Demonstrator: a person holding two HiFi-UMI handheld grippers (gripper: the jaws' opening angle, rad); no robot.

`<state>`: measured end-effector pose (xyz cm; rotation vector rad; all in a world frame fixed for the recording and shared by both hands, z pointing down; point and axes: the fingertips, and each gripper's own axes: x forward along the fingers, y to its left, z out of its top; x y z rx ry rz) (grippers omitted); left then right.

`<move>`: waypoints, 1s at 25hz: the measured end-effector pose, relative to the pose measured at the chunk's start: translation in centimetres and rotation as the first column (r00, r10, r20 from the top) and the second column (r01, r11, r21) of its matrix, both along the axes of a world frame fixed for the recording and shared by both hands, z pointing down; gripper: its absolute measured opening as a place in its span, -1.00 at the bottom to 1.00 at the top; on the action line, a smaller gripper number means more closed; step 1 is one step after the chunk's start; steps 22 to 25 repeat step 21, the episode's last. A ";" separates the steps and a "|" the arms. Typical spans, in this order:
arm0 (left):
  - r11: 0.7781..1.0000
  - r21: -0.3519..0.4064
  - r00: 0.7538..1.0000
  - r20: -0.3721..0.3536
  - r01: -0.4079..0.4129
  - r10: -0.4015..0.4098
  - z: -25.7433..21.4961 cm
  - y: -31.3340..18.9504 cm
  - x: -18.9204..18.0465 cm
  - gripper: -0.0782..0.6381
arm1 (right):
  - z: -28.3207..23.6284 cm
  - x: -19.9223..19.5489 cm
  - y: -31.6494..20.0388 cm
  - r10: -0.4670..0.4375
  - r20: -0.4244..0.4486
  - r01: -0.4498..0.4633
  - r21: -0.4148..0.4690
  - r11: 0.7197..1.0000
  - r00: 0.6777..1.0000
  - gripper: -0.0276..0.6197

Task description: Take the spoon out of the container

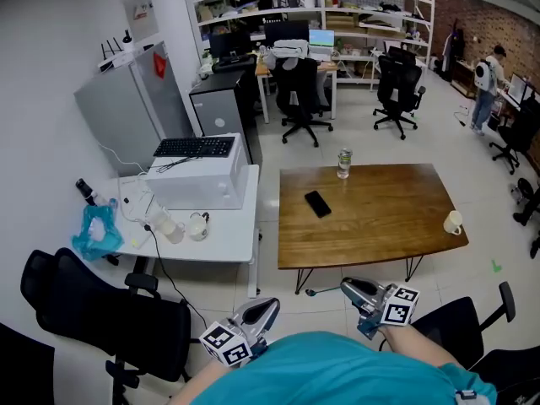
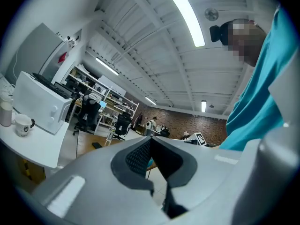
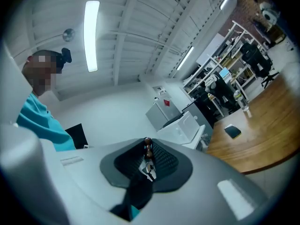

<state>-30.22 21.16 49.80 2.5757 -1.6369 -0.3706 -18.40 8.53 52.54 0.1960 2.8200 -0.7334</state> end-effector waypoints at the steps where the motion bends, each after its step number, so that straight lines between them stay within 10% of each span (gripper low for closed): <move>1: 1.000 0.000 1.000 -0.002 0.001 -0.001 0.0 -0.2 0.2 -0.79 | 0.0 0.0 -0.2 -0.002 -0.003 0.002 0.003 1.000 1.000 -0.77; 25: 1.000 0.015 1.000 0.019 -0.003 0.003 -0.9 -1.4 1.5 -0.79 | -0.7 1.3 -1.3 -0.017 -0.017 0.017 0.034 0.999 1.000 -0.77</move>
